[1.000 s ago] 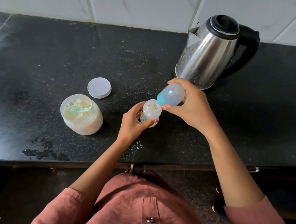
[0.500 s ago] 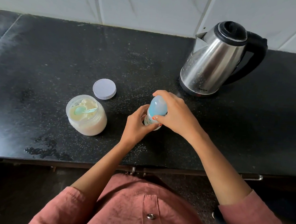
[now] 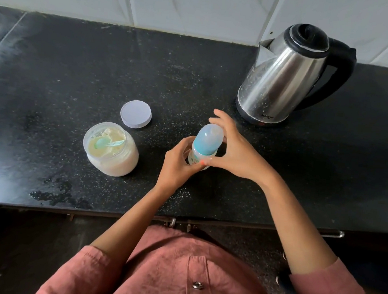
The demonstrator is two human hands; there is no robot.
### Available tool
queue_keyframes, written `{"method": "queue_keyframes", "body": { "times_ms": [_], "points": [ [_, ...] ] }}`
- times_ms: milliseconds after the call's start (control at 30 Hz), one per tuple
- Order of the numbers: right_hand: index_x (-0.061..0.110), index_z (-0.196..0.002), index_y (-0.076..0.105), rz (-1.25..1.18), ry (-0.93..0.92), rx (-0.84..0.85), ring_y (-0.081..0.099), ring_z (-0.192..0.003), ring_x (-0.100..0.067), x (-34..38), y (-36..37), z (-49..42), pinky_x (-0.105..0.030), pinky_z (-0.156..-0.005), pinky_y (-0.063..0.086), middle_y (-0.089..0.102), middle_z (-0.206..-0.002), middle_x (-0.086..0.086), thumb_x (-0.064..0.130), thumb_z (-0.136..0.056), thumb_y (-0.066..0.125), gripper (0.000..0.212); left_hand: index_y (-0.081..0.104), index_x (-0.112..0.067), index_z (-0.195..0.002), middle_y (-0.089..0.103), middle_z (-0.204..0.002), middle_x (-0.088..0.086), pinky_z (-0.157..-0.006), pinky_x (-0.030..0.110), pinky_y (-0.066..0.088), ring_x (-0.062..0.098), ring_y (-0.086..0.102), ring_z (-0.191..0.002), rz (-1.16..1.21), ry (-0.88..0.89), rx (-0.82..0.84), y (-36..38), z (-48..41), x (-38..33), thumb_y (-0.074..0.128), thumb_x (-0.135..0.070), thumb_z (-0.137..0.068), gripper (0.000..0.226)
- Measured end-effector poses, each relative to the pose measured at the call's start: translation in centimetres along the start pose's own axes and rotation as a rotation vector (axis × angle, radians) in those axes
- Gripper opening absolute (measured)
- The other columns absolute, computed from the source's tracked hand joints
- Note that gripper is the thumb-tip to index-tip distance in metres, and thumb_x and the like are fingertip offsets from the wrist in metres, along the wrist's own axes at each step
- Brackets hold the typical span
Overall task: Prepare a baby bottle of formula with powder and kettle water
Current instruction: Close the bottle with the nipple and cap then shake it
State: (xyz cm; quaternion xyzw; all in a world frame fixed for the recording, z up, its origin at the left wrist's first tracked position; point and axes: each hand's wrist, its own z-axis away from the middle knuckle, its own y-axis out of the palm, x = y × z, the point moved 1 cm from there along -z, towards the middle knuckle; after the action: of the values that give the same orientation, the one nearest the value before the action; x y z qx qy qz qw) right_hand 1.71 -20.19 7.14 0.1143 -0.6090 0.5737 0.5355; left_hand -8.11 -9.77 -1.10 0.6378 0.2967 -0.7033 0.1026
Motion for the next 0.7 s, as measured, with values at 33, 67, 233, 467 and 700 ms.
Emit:
{"method": "queue_keyframes", "body": {
  "times_ms": [33, 67, 233, 467, 700],
  "points": [
    [0.029, -0.142, 0.020, 0.000, -0.033, 0.017, 0.037, -0.132, -0.011, -0.3, -0.2, 0.0, -0.030, -0.110, 0.031, 0.037, -0.144, 0.004, 0.010, -0.072, 0.075, 0.092, 0.049, -0.014, -0.124, 0.055, -0.115, -0.011, -0.091, 0.007, 0.041, -0.004, 0.052, -0.105, 0.004, -0.001, 0.001, 0.0, 0.0, 0.0, 0.078, -0.016, -0.072, 0.060],
    [0.031, -0.139, 0.028, -0.002, -0.053, 0.006, 0.039, -0.131, -0.010, -0.5, -0.3, 0.0, -0.034, -0.110, 0.034, 0.041, -0.142, 0.005, 0.005, -0.074, 0.072, 0.083, 0.050, -0.016, -0.123, 0.055, -0.113, -0.013, -0.088, 0.005, 0.040, -0.006, 0.052, -0.103, 0.006, -0.003, 0.002, 0.0, 0.0, 0.0, 0.078, -0.017, -0.071, 0.059],
    [0.025, -0.127, 0.048, 0.046, -0.104, -0.099, 0.048, -0.121, -0.009, -0.9, -0.3, -0.7, -0.033, -0.103, 0.043, 0.052, -0.130, 0.005, 0.004, -0.071, 0.074, 0.065, 0.050, -0.020, -0.120, 0.054, -0.110, -0.016, -0.085, 0.002, 0.039, -0.008, 0.052, -0.101, 0.007, -0.005, -0.003, 0.1, 0.0, 0.0, 0.078, -0.017, -0.070, 0.057],
    [0.016, -0.112, 0.055, 0.189, -0.088, -0.333, 0.054, -0.097, -0.016, -0.5, 1.2, -0.6, -0.028, -0.081, 0.046, 0.055, -0.111, -0.005, 0.023, -0.063, 0.081, 0.057, 0.051, -0.014, -0.122, 0.054, -0.110, -0.017, -0.084, 0.001, 0.038, -0.010, 0.052, -0.099, -0.001, -0.002, -0.011, 0.1, 0.0, 0.0, 0.076, -0.011, -0.072, 0.056],
    [0.012, -0.117, 0.048, 0.189, -0.078, -0.348, 0.050, -0.110, -0.018, -0.7, 2.1, -0.4, -0.023, -0.082, 0.040, 0.050, -0.120, -0.004, 0.022, -0.062, 0.082, 0.066, 0.051, -0.011, -0.122, 0.055, -0.110, -0.013, -0.085, 0.001, 0.039, -0.007, 0.054, -0.101, -0.007, 0.012, -0.014, 0.1, 0.0, 0.0, 0.076, -0.009, -0.072, 0.056]
  ]
}}
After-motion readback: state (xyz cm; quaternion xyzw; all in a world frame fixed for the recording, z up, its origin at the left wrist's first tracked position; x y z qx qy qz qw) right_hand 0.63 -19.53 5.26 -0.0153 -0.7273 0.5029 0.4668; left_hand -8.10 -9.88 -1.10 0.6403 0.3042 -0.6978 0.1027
